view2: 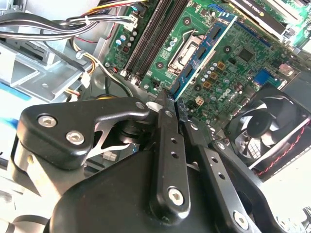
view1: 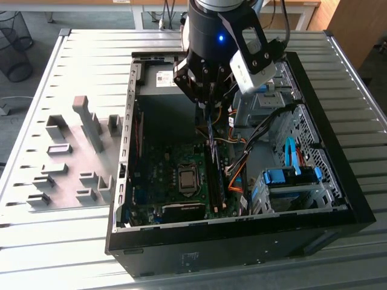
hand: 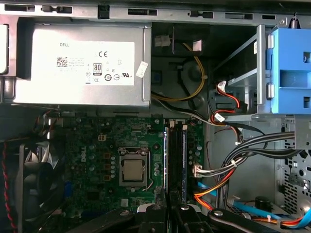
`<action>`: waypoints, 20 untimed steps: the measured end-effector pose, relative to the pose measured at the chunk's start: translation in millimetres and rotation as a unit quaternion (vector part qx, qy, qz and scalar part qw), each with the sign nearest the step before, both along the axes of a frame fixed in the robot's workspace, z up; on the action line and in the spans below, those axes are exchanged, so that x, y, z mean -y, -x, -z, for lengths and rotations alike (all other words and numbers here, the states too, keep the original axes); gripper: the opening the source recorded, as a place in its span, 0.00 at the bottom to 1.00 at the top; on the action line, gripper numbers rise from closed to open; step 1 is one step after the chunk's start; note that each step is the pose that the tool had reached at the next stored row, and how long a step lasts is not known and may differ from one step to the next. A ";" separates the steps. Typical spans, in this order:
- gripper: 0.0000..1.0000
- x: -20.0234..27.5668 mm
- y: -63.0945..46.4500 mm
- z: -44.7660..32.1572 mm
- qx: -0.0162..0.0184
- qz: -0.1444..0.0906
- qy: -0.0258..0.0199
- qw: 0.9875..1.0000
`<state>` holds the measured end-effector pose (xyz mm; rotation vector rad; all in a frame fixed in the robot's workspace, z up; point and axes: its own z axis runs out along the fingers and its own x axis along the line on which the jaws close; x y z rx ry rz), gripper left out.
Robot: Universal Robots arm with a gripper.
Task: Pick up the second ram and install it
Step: 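Insert the second ram into the second slot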
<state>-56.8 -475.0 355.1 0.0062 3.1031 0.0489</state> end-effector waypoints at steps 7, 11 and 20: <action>0.14 0.0 0.0 2.7 0.000 0.000 0.000 1.000; 0.14 0.0 0.0 3.7 0.000 0.000 0.000 1.000; 0.14 0.0 0.0 5.6 0.000 0.000 0.000 1.000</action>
